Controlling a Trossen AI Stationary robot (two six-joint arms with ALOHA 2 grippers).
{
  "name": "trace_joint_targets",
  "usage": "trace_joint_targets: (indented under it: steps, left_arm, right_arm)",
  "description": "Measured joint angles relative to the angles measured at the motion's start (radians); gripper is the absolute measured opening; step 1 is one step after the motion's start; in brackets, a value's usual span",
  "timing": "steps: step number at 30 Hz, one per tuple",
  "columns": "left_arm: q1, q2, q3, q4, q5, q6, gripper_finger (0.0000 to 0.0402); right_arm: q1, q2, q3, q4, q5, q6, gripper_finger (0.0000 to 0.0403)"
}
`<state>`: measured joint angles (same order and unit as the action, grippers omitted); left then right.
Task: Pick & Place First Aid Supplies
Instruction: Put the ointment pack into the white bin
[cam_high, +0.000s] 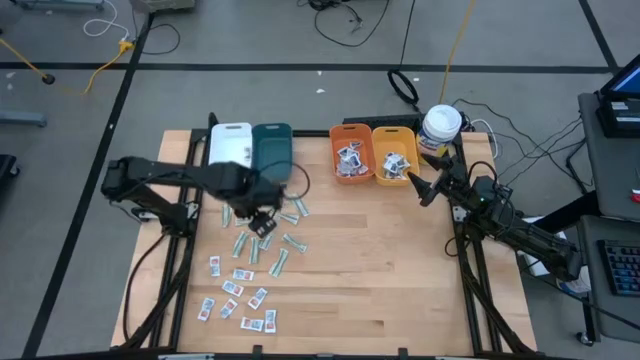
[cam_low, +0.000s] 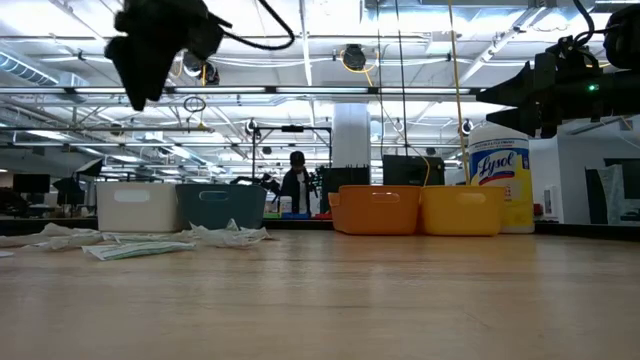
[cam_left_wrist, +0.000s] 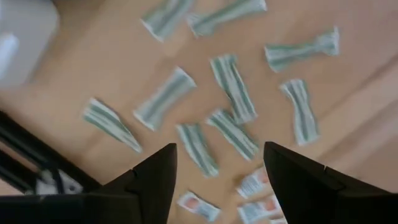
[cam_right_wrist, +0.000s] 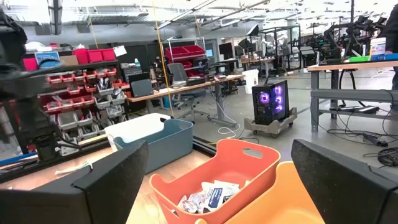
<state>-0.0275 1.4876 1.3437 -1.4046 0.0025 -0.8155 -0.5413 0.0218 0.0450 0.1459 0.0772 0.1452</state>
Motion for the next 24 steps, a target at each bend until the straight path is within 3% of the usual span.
trace_joint_targets:
  steps: [13, 24]
  left_arm:
    - [-0.335, 0.031, 0.001, 0.042, 0.116, -0.555, 0.0244]
    - [-0.503, 0.104, 0.000, 0.166, 0.164, -0.787, 0.0237]
  right_arm:
    - [0.000, 0.000, 0.000, 0.000, 0.000, 0.000, 0.0392]
    - [0.000, 0.000, 0.000, 0.000, 0.000, 0.000, 0.0392]
